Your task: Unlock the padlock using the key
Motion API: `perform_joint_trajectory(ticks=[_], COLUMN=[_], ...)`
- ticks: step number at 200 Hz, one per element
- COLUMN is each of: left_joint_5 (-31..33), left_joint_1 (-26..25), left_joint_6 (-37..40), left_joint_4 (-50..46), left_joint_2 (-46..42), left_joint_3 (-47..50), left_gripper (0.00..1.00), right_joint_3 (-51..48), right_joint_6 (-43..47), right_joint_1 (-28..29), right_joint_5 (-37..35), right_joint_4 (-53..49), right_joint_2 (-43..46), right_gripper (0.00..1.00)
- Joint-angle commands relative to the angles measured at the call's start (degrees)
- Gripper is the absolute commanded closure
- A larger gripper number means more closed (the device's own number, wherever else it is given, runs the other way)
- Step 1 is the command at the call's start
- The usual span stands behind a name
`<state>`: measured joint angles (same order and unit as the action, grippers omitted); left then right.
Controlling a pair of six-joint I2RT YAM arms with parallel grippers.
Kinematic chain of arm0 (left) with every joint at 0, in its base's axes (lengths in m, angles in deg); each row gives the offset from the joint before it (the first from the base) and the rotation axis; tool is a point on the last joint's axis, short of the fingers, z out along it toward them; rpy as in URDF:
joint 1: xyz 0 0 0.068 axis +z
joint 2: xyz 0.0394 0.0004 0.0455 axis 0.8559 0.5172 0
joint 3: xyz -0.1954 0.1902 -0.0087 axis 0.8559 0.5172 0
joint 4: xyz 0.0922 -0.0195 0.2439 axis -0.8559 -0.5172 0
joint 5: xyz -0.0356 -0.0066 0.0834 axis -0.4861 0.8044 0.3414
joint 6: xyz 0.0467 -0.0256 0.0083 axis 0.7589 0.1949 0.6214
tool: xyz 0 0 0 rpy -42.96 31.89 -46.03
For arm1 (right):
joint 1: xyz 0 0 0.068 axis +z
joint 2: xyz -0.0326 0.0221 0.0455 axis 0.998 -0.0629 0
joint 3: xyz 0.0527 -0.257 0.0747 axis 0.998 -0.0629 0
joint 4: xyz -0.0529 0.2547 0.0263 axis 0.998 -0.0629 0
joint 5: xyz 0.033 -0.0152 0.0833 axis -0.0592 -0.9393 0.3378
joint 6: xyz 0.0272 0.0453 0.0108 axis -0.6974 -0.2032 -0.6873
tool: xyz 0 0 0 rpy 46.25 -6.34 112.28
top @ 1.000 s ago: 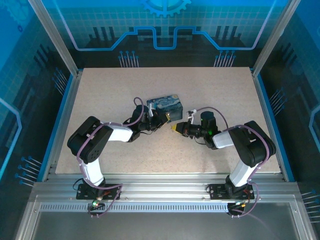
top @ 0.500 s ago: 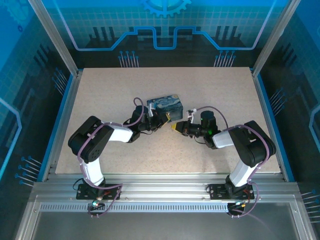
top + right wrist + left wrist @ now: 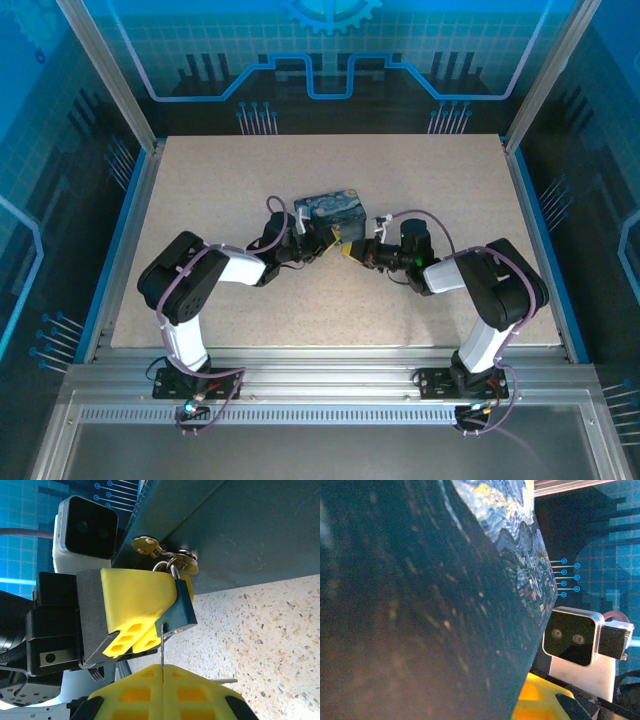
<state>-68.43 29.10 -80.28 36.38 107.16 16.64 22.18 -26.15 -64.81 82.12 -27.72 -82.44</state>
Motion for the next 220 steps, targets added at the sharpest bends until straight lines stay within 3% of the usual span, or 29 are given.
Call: perform_joint_trajectory(ticks=[1, 220], left_joint_5=[-1.7, -2.6], left_joint_1=[0.7, 1.0], left_joint_6=[-0.5, -3.0], left_joint_4=[3.6, 7.4], left_joint_2=[0.8, 2.1], left_joint_3=[0.4, 0.8], left_gripper=[1.0, 1.0], right_joint_3=[-1.2, -0.7], right_joint_6=[0.2, 0.5], right_joint_1=[-0.5, -0.6], right_joint_5=[-0.1, 0.1], right_joint_4=[1.2, 0.7], right_joint_2=[0.9, -0.3], right_gripper=[1.0, 1.0])
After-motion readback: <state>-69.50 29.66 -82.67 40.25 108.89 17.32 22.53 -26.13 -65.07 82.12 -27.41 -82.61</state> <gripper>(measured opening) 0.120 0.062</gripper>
